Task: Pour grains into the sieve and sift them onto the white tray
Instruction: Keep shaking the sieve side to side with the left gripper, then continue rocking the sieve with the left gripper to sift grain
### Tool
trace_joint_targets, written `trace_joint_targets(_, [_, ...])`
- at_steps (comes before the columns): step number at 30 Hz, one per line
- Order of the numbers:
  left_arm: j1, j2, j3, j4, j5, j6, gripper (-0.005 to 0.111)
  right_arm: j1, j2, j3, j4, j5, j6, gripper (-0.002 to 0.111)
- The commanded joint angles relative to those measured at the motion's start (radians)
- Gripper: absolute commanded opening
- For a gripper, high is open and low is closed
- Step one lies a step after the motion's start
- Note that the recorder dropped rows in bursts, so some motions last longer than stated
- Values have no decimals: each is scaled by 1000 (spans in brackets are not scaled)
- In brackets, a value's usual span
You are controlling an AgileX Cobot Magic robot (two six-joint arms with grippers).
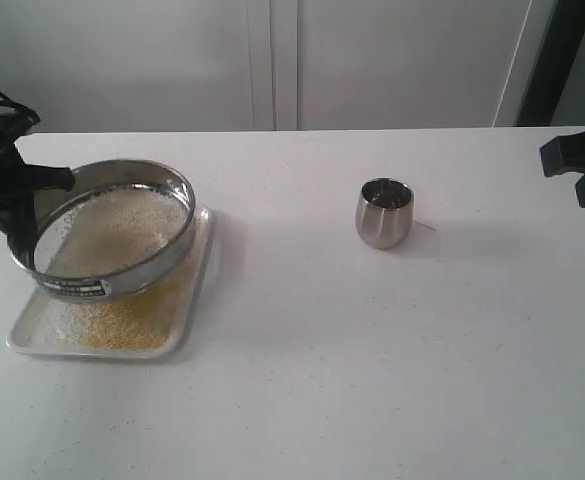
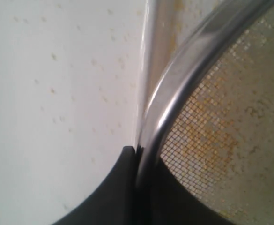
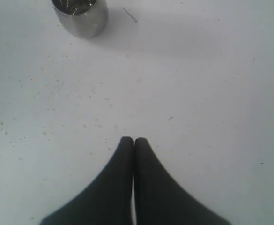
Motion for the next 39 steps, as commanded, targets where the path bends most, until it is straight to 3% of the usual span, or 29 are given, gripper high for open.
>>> trace_joint_targets(1, [-18, -159, 157, -30, 37, 35, 0, -5, -5, 4, -4, -9, -1, 0])
trace_joint_targets(4, [-18, -255, 303, -30, -181, 33, 0, -5, -5, 4, -4, -12, -1, 0])
trace_joint_targets(6, [-18, -226, 291, -25, -303, 21, 0, -5, -5, 4, -4, -12, -1, 0])
trace_joint_targets(8, [-18, -126, 145, -25, -214, 10, 0, -5, -5, 4, -4, -12, -1, 0])
trace_joint_targets(10, [-18, -4, -64, -22, 12, 19, 0, -5, -5, 4, -4, -12, -1, 0])
trace_joint_targets(12, [-18, 46, -150, -22, 194, 27, 0, -5, -5, 4, -4, -12, -1, 0])
trace_joint_targets(15, [-24, -57, 19, 13, 121, 31, 0, -5, -5, 4, -4, -12, -1, 0])
trace_joint_targets(19, [-29, -252, 378, 15, -246, 31, 0, -5, -5, 4, -4, -12, -1, 0])
trace_joint_targets(20, [-29, -257, 403, 15, -333, 32, 0, -5, -5, 4, -4, -12, -1, 0])
trace_joint_targets(22, [-29, -203, 319, 15, -375, 22, 0, -5, -5, 4, -4, -12, -1, 0])
trace_joint_targets(25, [-29, -43, 14, 17, -128, 22, 0, -5, -5, 4, -4, -12, -1, 0])
trace_joint_targets(26, [-29, 12, -84, 17, 40, 22, 0, -5, -5, 4, -4, -12, -1, 0])
trace_joint_targets(28, [-29, 36, -98, 28, 191, 40, 0, -5, -5, 4, -4, -12, -1, 0])
trace_joint_targets(29, [-29, 11, -45, 27, 188, 39, 0, -5, -5, 4, -4, -12, -1, 0])
trace_joint_targets(33, [-36, -198, 287, -64, -176, 62, 0, -5, -5, 4, -4, -12, -1, 0])
trace_joint_targets(35, [-32, -233, 340, -34, -376, 48, 0, -5, -5, 4, -4, -12, -1, 0])
trace_joint_targets(36, [-23, -212, 312, -24, -386, 21, 0, -5, -5, 4, -4, -12, -1, 0])
trace_joint_targets(37, [2, -105, 151, -24, -245, 15, 0, -5, -5, 4, -4, -12, -1, 0])
trace_joint_targets(38, [12, -53, 68, -24, -130, 15, 0, -5, -5, 4, -4, -12, -1, 0])
trace_joint_targets(39, [15, 47, -109, -37, 99, 15, 0, -5, -5, 4, -4, -12, -1, 0])
